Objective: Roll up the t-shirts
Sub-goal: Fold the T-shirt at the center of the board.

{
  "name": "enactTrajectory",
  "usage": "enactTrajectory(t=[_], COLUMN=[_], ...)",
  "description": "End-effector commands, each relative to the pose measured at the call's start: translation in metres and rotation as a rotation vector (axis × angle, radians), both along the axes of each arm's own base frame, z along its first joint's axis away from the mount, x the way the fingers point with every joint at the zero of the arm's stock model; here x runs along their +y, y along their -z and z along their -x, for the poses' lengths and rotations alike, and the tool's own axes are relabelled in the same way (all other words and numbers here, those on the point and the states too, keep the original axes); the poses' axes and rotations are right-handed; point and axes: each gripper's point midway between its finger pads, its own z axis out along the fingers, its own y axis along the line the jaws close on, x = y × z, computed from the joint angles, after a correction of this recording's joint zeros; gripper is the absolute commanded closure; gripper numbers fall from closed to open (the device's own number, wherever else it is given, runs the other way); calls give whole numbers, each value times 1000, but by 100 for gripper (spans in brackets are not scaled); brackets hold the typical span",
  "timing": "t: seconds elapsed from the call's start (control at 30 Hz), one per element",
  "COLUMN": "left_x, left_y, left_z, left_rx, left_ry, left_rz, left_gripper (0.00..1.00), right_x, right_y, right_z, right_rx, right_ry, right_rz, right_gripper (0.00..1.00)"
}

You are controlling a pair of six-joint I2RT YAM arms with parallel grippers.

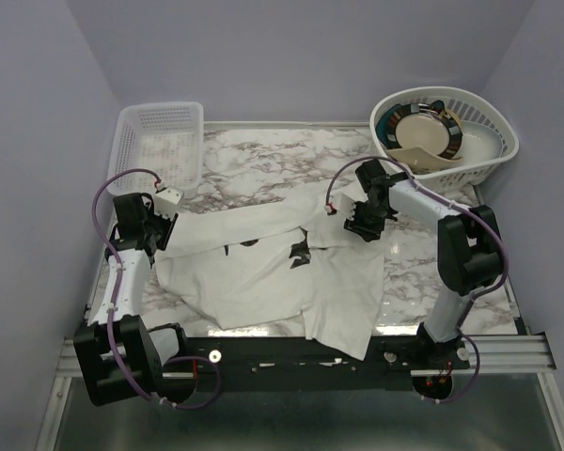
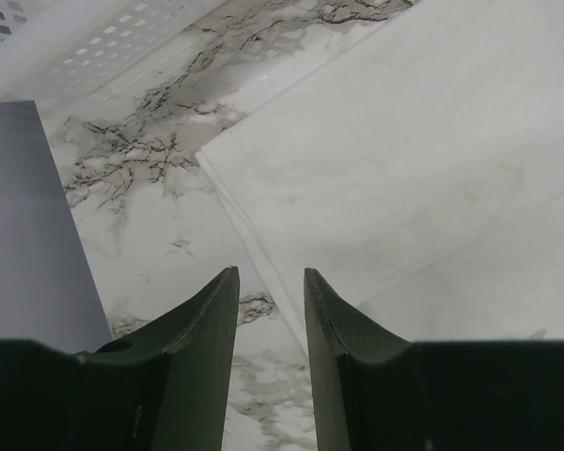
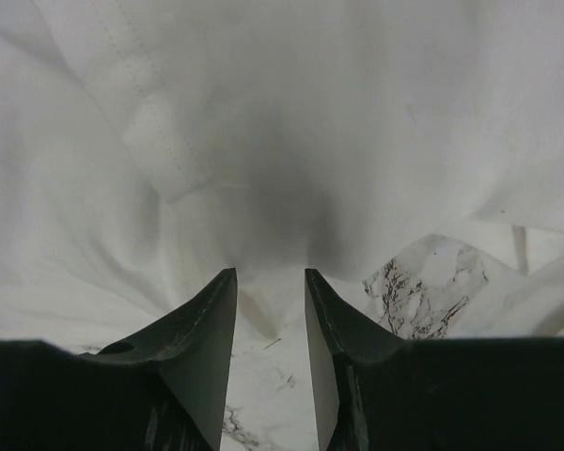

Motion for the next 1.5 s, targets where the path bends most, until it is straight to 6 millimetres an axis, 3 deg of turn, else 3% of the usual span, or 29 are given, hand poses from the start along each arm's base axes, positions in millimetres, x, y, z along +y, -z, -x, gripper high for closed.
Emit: enactTrajectory(t=[0.0,0.87,1.47], left_x=[7,9,13], left_y=[-8,-3,-2], left_z=[-3,2,3], left_rx=[-3,5,5], left_ry=[-8,-22,-32], left_rz=[-27,-16,-17], left_gripper=[56,56,55], right_x=[-2,-7,-5], right_y=[2,-4,18], right_z=[-9,24,29], right_rx=[-14,51,113], right_ry=[-43,-134,-136], right_rz=[19,6,9], right_gripper=[57,56,55])
